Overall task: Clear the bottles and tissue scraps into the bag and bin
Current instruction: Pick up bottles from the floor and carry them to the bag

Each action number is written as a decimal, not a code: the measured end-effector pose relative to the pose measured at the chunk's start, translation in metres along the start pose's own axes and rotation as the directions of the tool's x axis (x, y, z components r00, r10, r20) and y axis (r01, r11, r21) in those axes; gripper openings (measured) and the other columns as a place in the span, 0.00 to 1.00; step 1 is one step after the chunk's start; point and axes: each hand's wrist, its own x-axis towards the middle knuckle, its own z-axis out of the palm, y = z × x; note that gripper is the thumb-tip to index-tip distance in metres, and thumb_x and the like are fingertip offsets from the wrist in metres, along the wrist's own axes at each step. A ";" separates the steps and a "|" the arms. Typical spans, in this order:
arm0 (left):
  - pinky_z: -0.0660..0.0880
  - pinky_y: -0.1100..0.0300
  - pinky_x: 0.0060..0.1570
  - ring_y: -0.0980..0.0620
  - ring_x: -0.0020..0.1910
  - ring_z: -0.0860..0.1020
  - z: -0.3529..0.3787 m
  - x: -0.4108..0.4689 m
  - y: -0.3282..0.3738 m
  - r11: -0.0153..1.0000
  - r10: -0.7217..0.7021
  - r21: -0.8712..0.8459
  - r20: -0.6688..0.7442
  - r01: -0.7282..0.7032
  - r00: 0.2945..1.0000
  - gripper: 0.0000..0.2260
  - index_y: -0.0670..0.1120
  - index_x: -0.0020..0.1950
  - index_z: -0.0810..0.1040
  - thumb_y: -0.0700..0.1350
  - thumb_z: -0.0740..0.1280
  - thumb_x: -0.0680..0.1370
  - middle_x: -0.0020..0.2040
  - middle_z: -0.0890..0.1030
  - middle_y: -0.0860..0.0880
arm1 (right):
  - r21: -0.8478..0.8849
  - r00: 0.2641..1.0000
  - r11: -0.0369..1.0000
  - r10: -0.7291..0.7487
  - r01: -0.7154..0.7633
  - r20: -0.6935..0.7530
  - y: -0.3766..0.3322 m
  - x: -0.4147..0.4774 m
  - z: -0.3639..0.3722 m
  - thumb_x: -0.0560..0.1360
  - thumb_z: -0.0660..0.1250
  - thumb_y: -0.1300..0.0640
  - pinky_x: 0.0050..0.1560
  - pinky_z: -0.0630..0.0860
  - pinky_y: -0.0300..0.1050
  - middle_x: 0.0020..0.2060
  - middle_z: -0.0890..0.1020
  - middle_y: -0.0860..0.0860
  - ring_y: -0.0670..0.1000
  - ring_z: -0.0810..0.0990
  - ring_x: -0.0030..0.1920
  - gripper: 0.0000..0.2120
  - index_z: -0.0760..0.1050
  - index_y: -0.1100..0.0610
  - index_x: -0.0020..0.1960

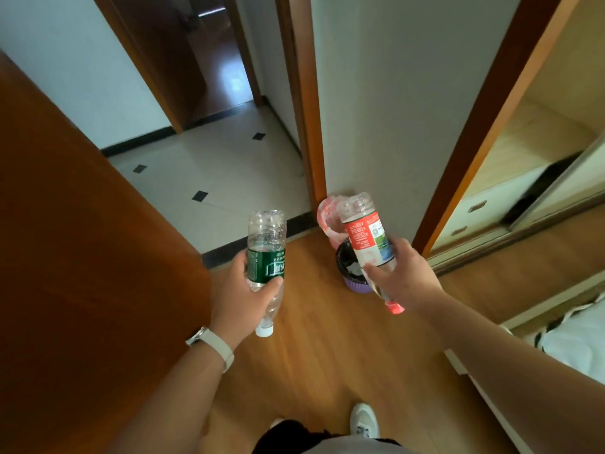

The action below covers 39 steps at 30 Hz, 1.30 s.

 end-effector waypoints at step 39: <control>0.68 0.72 0.37 0.69 0.45 0.73 0.007 0.475 -0.024 0.985 0.142 0.030 0.421 -0.171 0.896 0.24 0.55 0.62 0.64 0.52 0.73 0.72 0.50 0.74 0.62 | 0.048 0.923 0.956 0.291 -0.288 -0.251 -0.132 0.322 0.083 0.70 0.73 0.42 0.43 0.74 0.39 0.56 0.78 0.46 0.45 0.77 0.47 0.33 0.65 0.50 0.69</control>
